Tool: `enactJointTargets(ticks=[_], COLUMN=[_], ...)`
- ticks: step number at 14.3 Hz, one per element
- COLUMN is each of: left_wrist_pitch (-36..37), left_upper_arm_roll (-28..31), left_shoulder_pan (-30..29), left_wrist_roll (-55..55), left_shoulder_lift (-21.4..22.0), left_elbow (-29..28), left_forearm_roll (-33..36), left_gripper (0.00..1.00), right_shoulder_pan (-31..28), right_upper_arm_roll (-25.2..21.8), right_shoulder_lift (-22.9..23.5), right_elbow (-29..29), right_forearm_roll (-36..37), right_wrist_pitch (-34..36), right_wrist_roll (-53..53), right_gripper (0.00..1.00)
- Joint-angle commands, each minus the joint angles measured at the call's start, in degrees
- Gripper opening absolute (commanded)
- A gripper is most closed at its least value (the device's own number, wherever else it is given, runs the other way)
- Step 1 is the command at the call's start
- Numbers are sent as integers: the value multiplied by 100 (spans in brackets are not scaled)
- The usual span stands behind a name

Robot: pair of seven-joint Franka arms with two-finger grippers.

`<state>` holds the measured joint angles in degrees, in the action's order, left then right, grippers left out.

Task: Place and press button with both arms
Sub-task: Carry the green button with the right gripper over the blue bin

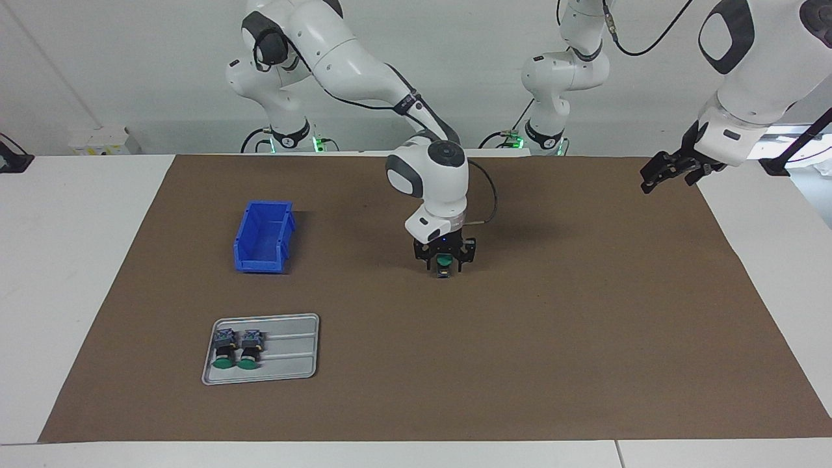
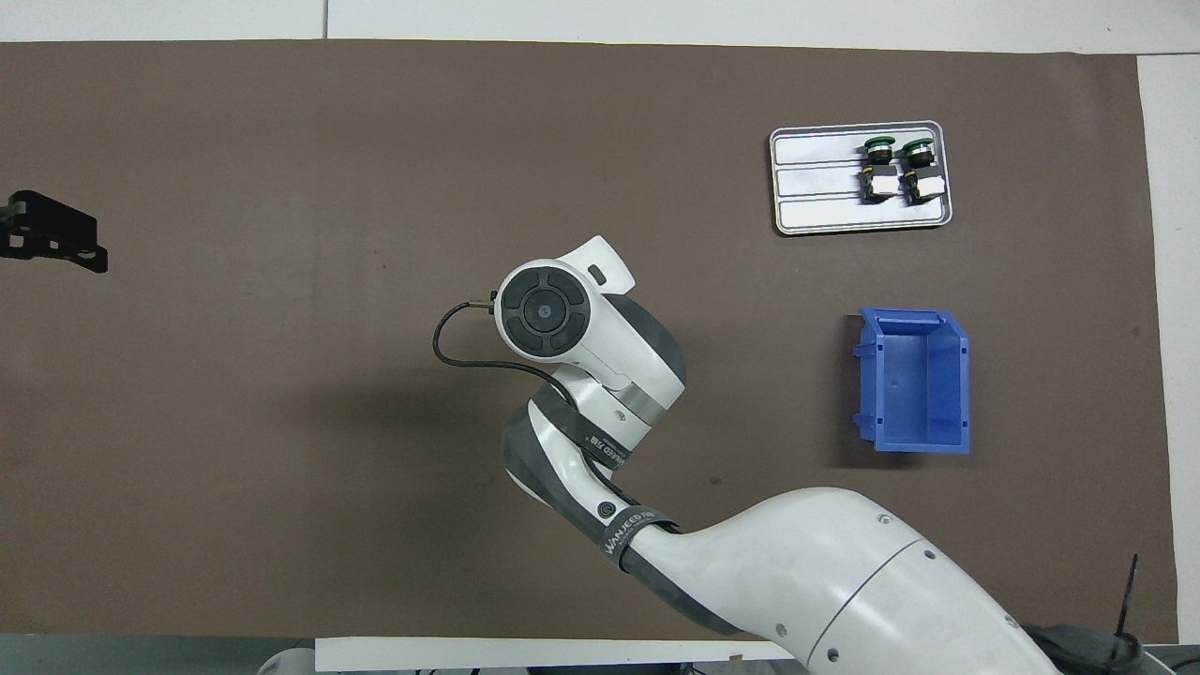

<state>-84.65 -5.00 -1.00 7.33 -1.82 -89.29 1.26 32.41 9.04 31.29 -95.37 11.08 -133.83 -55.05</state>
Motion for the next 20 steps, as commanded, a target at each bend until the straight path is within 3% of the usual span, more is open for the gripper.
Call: enactJointTargets(ticks=[1,2,3,5,6,9,13,16,20], left_wrist_pitch=[10,-8,-8,-8,-8,-8,1,-8,1], left_upper_arm_roll=[17,17,17,25,25,34,25,25,17], left_shoulder_pan=[21,21,21,12,4,4,21,21,30], left_wrist_roll=[-30,-30,-30,-48,-48,-30,-21,-21,-30], left_shoulder_lift=[182,174,182,182,182,174,174,173,173], left_elbow=[-168,-168,-168,-168,-168,-168,-159,-159,-150], left_forearm_roll=[33,33,33,33,33,33,33,33,33], left_gripper=[100,100,100,100,100,100,100,100,100], right_shoulder_pan=[-94,-103,-103,-225,-443,-1304,-2595,-3309,-3696], right_upper_arm_roll=[62,62,62,54,62,71,62,54,27], right_shoulder_lift=[-71,-71,-80,-88,-262,-1438,-3038,-3568,-3762], right_elbow=[-131,-87,18,544,538,-478,-2113,-2678,-3109], right_forearm_roll=[114,114,123,114,97,18,-738,-993,-1046], right_wrist_pitch=[-82,-3,189,865,1024,1114,1149,1289,1307], right_wrist_roll=[126,170,266,687,994,2100,4400,5398,5715], right_gripper=[31,10,0,0,0,0,0,0,0])
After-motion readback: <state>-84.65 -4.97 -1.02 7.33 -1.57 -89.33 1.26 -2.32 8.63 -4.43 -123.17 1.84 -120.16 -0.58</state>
